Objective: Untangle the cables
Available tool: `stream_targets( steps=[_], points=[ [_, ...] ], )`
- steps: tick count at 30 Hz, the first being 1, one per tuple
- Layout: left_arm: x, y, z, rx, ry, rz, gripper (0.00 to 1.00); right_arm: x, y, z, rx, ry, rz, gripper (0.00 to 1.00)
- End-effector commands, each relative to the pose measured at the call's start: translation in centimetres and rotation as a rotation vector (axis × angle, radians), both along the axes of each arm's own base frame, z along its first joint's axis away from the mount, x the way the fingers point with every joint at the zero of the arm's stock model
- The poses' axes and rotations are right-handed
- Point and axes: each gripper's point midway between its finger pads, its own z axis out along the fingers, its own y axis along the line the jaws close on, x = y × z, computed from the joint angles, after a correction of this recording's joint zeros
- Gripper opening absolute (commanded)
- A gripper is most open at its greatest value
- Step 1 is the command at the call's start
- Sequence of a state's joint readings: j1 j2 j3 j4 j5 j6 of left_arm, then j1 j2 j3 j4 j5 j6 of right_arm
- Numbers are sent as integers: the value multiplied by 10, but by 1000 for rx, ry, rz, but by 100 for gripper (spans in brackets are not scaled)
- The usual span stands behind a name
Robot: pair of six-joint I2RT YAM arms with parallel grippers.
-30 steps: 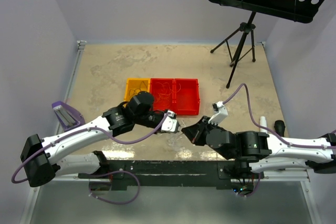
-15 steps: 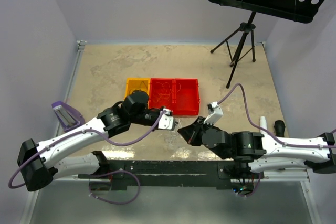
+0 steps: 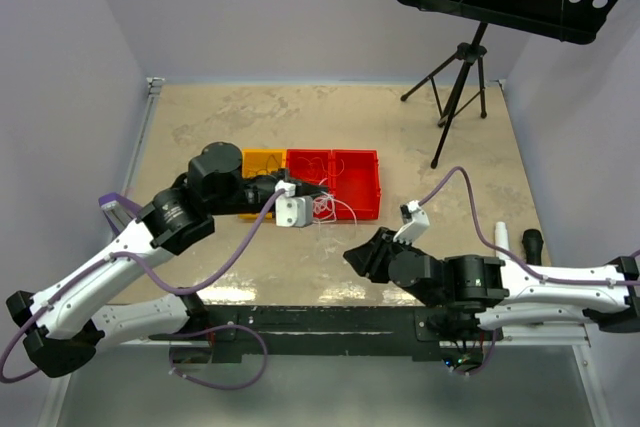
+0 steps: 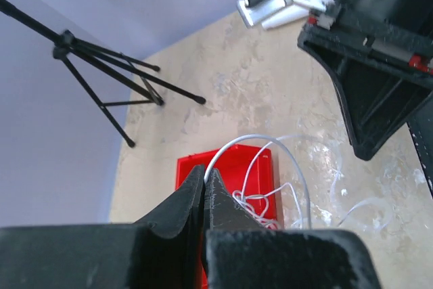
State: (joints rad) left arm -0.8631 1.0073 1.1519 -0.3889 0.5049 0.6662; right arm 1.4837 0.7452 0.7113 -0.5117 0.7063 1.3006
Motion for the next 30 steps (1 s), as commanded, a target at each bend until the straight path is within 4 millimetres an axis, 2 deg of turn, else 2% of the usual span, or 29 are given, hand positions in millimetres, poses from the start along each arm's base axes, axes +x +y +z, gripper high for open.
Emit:
stream_targets(
  steps=[1,4,7,10,12,15,19,25,30],
  points=[
    [-8,5,26,-33,-35,-20,0,1,4,-3,-18,-7,0,35],
    [-11,7,38,-54,-48,-26,0,3,5,0,-23,-15,-11,26],
    [-13,8,46,-62,-59,-33,0,5,6,3,-29,-27,-20,27],
    [-19,10,57,-74,-74,-57,0,10,5,10,-37,-56,-35,39],
    [-23,11,60,-75,-70,-72,0,14,5,25,-26,-86,-45,51],
    [-27,12,62,-80,-71,-85,0,18,7,43,-11,-132,-44,61],
    [-29,13,67,-92,-68,-88,0,19,16,58,25,-171,-26,61],
    [-32,13,72,-96,-40,-94,0,21,32,62,29,-190,-18,59],
    [-34,13,76,-104,-41,-100,0,23,38,58,7,-191,-34,50]
  ],
)
